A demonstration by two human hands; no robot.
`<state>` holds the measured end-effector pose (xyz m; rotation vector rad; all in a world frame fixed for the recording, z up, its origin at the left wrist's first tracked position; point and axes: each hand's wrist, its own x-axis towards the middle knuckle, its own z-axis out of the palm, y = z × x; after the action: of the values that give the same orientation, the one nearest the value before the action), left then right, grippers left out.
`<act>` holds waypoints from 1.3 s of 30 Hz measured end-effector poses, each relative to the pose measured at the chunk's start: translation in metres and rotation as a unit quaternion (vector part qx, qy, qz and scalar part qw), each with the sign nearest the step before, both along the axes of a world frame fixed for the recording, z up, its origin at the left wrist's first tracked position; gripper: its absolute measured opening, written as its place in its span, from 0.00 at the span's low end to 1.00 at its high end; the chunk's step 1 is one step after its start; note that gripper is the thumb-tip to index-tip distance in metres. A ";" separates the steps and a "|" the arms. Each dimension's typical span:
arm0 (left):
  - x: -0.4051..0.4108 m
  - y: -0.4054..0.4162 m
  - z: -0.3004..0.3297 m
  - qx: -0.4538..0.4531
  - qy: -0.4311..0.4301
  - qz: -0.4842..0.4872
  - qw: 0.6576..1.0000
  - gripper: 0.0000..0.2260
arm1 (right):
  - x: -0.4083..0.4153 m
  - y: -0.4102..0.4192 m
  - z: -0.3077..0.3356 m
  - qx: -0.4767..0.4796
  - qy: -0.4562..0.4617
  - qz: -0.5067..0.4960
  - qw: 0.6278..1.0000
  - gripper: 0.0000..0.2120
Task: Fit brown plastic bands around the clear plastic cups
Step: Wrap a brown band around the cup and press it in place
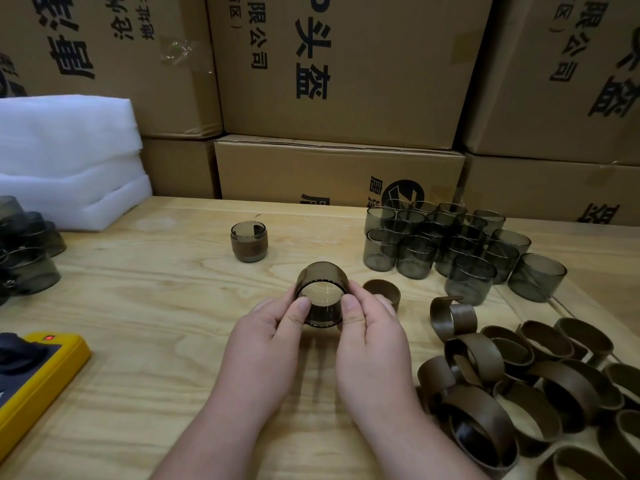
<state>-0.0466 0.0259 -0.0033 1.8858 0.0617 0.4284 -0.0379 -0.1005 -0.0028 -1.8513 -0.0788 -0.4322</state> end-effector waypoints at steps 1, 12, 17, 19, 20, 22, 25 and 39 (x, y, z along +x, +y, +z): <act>0.000 0.000 0.000 0.000 -0.002 0.001 1.000 0.11 | 0.000 0.000 0.000 0.003 0.000 0.003 1.000 0.18; 0.003 -0.002 -0.001 -0.093 -0.015 -0.013 0.995 0.23 | -0.003 0.006 -0.001 0.142 0.023 0.090 0.986 0.23; 0.004 -0.003 -0.001 -0.118 -0.014 -0.034 0.992 0.25 | -0.001 0.006 -0.002 0.138 0.023 0.100 0.985 0.21; 0.004 -0.003 0.000 -0.170 -0.016 -0.043 0.984 0.25 | -0.002 0.007 -0.002 0.150 0.016 0.097 0.984 0.18; 0.003 -0.003 0.002 -0.197 -0.017 -0.045 0.979 0.23 | -0.001 0.006 -0.003 0.162 0.011 0.091 0.983 0.15; 0.002 -0.004 0.004 -0.212 -0.034 -0.036 0.976 0.16 | -0.002 0.007 -0.001 0.198 0.006 0.076 0.977 0.12; 0.001 -0.006 0.004 -0.205 -0.052 -0.014 0.977 0.10 | -0.003 0.007 0.001 0.201 0.003 0.050 0.978 0.20; 0.001 -0.004 0.001 -0.086 0.007 0.102 0.991 0.16 | -0.004 0.008 0.001 -0.153 0.107 0.041 0.982 0.30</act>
<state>-0.0454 0.0215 -0.0018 1.7177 0.2934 0.5321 -0.0422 -0.0922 -0.0020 -2.1776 -0.0783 -0.1660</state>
